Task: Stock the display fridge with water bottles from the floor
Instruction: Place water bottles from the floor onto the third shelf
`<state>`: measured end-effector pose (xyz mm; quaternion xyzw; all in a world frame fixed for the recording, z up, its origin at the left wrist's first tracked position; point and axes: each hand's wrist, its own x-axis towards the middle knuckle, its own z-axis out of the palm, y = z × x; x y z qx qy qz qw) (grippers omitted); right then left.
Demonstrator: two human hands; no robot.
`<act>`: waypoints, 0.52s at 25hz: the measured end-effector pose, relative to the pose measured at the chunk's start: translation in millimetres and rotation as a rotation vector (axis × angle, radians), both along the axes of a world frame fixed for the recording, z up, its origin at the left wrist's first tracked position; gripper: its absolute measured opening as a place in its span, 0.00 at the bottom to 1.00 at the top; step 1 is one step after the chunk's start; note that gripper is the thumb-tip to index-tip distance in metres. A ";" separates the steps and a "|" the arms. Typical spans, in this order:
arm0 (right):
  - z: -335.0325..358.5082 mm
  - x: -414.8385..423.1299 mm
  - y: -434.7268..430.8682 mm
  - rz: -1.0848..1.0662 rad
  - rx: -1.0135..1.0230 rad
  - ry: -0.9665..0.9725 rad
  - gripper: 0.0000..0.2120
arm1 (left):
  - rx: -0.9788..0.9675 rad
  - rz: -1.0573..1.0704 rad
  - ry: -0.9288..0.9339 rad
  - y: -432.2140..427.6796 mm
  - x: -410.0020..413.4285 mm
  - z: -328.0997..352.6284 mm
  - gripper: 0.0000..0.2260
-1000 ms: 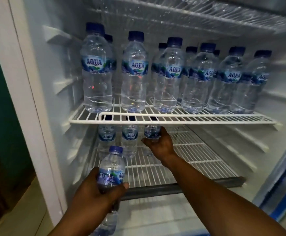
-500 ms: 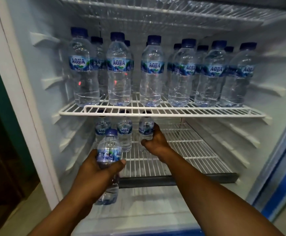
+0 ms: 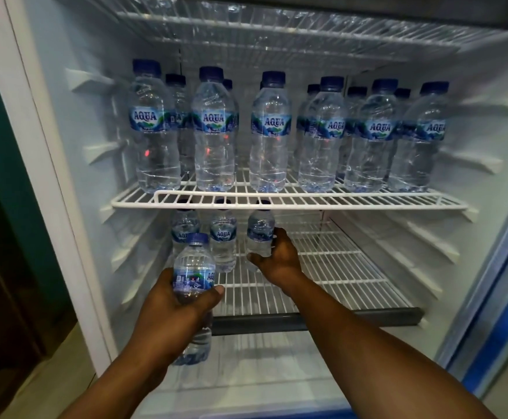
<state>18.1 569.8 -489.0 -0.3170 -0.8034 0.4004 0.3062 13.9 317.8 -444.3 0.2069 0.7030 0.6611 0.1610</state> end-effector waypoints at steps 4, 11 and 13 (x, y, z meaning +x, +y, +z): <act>-1.1 2.4 -3.3 0.035 -0.023 -0.014 0.37 | -0.008 0.000 0.007 0.5 -1.1 -2.3 0.20; -5.4 -4.4 -7.7 -0.032 0.074 -0.038 0.37 | -0.034 0.014 0.023 -1.6 -4.1 -2.4 0.22; -7.9 -3.7 -7.4 -0.019 0.084 -0.039 0.38 | -0.027 0.006 0.029 -1.7 -3.0 0.6 0.22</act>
